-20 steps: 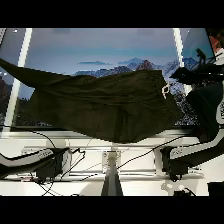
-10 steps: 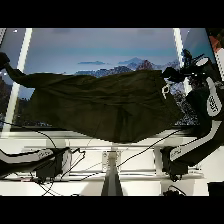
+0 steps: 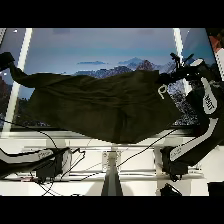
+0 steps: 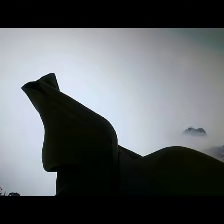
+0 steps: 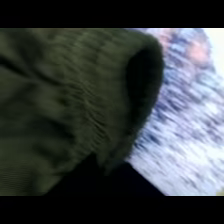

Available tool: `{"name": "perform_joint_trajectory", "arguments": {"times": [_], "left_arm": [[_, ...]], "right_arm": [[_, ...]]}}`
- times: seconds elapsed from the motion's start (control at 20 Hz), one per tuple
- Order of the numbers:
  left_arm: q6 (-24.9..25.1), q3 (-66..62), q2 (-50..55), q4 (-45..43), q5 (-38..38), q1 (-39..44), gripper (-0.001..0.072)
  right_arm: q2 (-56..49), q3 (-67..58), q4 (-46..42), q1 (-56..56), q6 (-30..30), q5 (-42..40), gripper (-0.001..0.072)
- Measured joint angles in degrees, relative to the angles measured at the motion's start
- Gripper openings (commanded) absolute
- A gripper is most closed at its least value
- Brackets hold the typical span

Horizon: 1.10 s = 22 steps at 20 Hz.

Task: Fold the clothes and pants, and hang the long-sleeved shirts on hangers.

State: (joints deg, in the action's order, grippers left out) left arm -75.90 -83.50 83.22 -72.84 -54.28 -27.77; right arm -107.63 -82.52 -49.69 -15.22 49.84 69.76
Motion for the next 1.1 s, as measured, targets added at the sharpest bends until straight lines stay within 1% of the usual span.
{"name": "perform_joint_trajectory", "arguments": {"times": [0.1, 0.2, 0.3, 0.5, 0.75, 0.95, 1.1], "left_arm": [[0.0, 0.0, 0.0, 0.0, 0.0, 0.1, 0.0021], [0.0, -0.4, -0.3, 0.0, 0.0, 0.1, 0.0021], [0.0, -1.4, -0.9, 0.0, 0.2, -0.1, 0.0020], [-0.3, -3.2, -2.9, -0.9, 0.4, -1.1, 0.0021], [-5.2, -3.8, -4.5, -3.9, -1.9, -3.0, 0.0020], [-6.7, -3.9, -3.0, -4.7, -4.7, -3.5, 0.0021], [-7.3, -3.9, -0.5, -3.2, -3.5, -3.5, 0.0021]], "right_arm": [[0.1, -0.7, 1.7, 0.1, -1.3, -1.6, 0.0034], [0.8, -2.1, 1.4, -0.3, -1.5, -3.2, 0.0033], [2.6, -3.6, -1.2, -1.3, 0.1, -4.6, 0.0033], [7.4, -5.1, -9.3, -5.5, 3.6, -6.8, 0.0034], [10.3, -5.4, -13.6, -10.5, 5.7, -5.1, 0.0034], [10.7, -5.5, -14.4, -11.2, 6.1, -5.0, 0.0034], [10.8, -5.4, -14.6, -11.1, 6.3, -7.4, 0.0034]]}}
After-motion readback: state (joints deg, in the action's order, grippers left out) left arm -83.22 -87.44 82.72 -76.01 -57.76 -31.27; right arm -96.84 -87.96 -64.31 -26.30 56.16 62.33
